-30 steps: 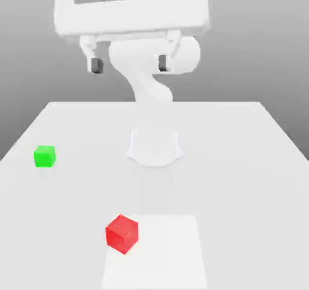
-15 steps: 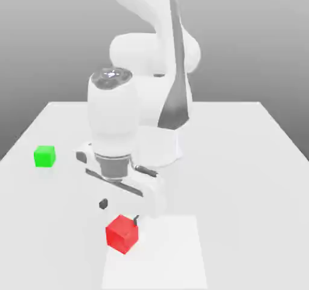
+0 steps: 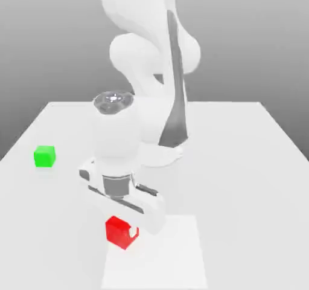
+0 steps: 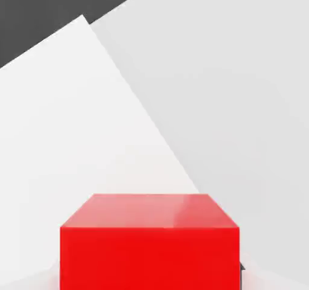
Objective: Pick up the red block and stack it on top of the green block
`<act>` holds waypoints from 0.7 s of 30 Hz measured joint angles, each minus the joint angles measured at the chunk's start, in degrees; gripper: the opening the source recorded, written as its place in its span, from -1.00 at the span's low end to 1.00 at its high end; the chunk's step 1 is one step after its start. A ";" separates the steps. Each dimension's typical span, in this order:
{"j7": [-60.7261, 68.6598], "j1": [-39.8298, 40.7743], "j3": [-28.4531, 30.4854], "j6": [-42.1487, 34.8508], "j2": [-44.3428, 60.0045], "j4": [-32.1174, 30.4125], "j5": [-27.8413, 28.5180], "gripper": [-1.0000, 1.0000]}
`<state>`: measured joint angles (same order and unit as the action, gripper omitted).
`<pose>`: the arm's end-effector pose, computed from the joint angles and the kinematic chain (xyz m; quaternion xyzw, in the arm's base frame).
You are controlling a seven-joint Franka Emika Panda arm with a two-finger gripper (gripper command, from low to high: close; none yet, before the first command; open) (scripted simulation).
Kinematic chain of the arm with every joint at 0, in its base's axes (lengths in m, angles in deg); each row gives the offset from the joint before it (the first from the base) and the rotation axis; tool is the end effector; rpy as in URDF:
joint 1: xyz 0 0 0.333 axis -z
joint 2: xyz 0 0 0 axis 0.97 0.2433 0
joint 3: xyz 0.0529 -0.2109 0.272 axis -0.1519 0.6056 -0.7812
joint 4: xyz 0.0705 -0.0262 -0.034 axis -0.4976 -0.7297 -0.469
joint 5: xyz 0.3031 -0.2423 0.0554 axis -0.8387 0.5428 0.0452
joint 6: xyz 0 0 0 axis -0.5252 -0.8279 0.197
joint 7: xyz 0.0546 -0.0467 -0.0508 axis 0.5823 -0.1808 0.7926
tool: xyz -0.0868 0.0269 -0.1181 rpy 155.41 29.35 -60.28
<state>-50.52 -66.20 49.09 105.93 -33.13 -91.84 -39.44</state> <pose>0.3916 -0.0700 0.1822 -0.7752 0.6317 -0.0005 0.0001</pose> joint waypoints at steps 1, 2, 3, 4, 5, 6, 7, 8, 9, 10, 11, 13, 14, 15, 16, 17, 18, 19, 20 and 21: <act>-0.07 0.08 0.02 -1.73 -2.03 -0.29 0.06 -1.00; -0.93 1.60 0.71 -2.78 -3.43 -0.50 0.82 -1.00; -2.04 3.18 1.39 -3.59 -4.61 -0.67 1.78 -1.00; -3.27 4.13 2.73 -4.23 -5.64 -0.83 2.80 -1.00; -4.58 5.62 3.63 -4.80 -6.59 -0.98 3.90 -1.00; -5.87 7.35 4.52 -5.32 -7.51 -1.13 4.96 -1.00; -7.12 9.11 5.23 -5.82 -8.39 -1.28 5.93 -1.00; -8.32 10.69 5.92 -6.29 -9.25 -1.43 6.83 -1.00; -9.47 12.11 6.59 -6.75 -10.09 -1.59 7.66 -1.00; -10.58 13.42 7.32 -7.18 -10.90 -1.75 8.43 -1.00; -11.67 14.69 8.16 -7.60 -11.70 -1.92 9.17 -1.00; -13.74 17.50 9.91 -8.38 -13.22 -2.28 10.50 -1.00; -14.74 18.95 10.84 -8.74 -13.93 -2.47 11.11 -1.00; -15.71 20.43 11.76 -9.08 -14.62 -2.66 11.67 -1.00; -16.65 21.87 12.71 -9.40 -15.27 -2.86 12.20 -1.00; -17.55 23.38 13.59 -9.70 -15.89 -3.07 12.67 -1.00; -18.43 24.86 14.50 -9.97 -16.47 -3.29 13.10 -1.00; -19.28 26.32 15.41 -10.21 -17.01 -3.51 13.50 -1.00; -20.10 27.79 16.33 -10.43 -17.51 -3.74 13.86 -1.00; -20.90 29.25 17.23 -10.62 -17.97 -3.97 14.18 -1.00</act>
<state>-71.42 -36.95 66.31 95.32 -51.09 -95.81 -25.26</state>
